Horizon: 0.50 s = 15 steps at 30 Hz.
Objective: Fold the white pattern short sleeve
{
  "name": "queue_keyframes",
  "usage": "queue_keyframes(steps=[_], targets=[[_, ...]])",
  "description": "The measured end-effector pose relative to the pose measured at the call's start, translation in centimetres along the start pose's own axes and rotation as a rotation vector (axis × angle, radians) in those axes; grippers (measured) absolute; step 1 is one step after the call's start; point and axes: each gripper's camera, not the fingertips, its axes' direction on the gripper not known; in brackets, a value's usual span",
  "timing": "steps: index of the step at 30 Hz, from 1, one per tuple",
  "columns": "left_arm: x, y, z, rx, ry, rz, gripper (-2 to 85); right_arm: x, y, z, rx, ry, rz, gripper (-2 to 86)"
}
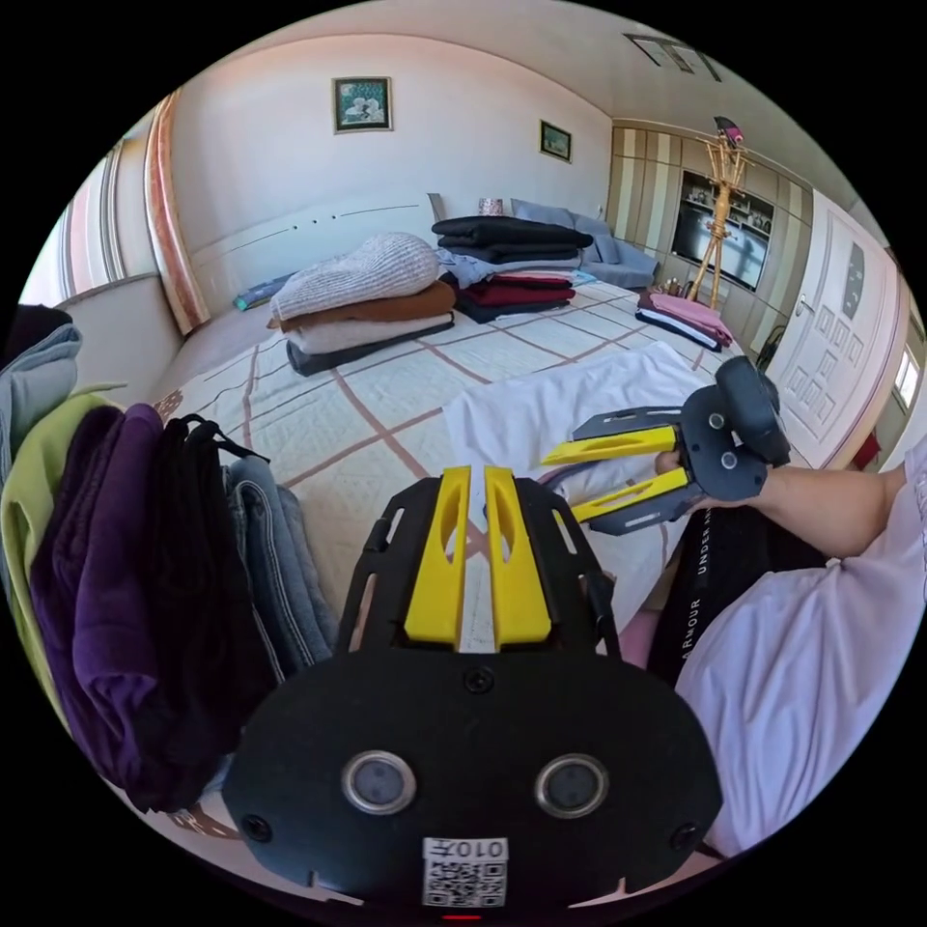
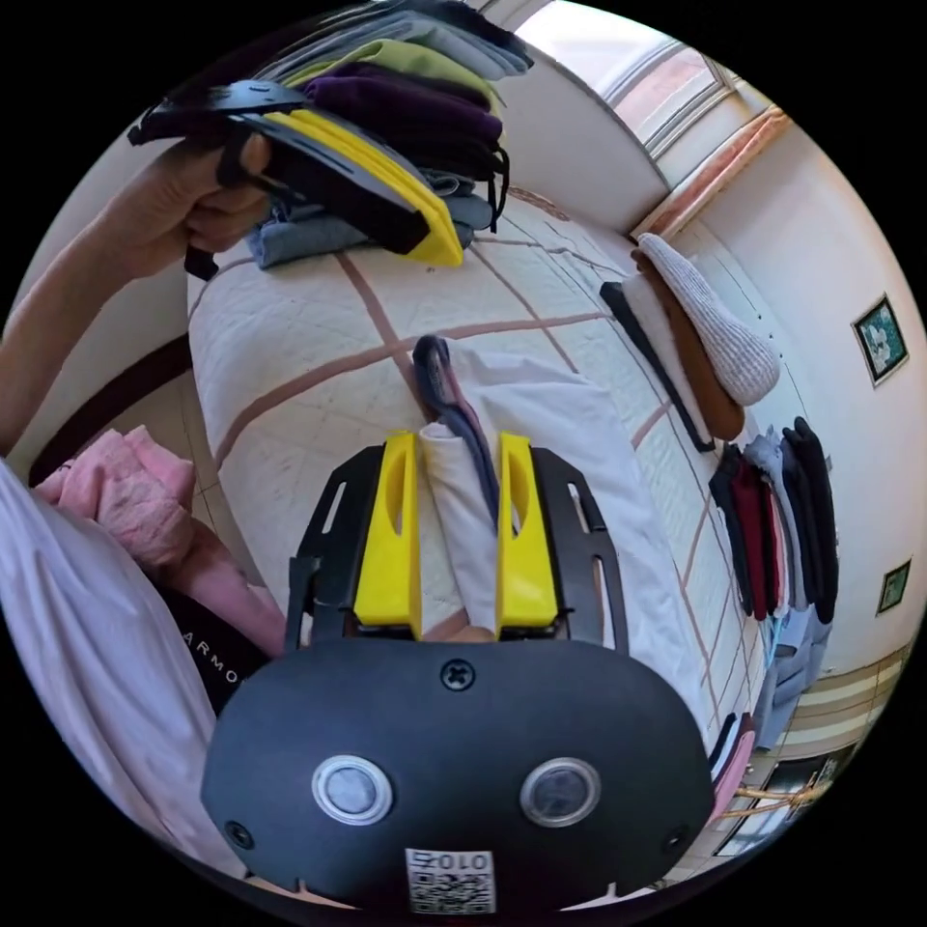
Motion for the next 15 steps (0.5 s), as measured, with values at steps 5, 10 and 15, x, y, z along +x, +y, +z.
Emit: queue_keyframes(steps=[5, 10, 15], targets=[[0.7, -0.4, 0.6, -0.019, 0.004, 0.021, 0.9, 3.6, 0.4, 0.8, -0.007, -0.073, 0.058, 5.9], [1.6, -2.3, 0.0, 0.017, 0.012, 0.035, 1.0, 9.6, 1.9, 0.8, 0.004, -0.295, 0.295, 5.2], [3.2, -5.2, -0.4, 0.036, 0.012, 0.102, 1.2, 19.7, 12.2, -1.8, 0.249, -0.546, 0.833, 5.8]])
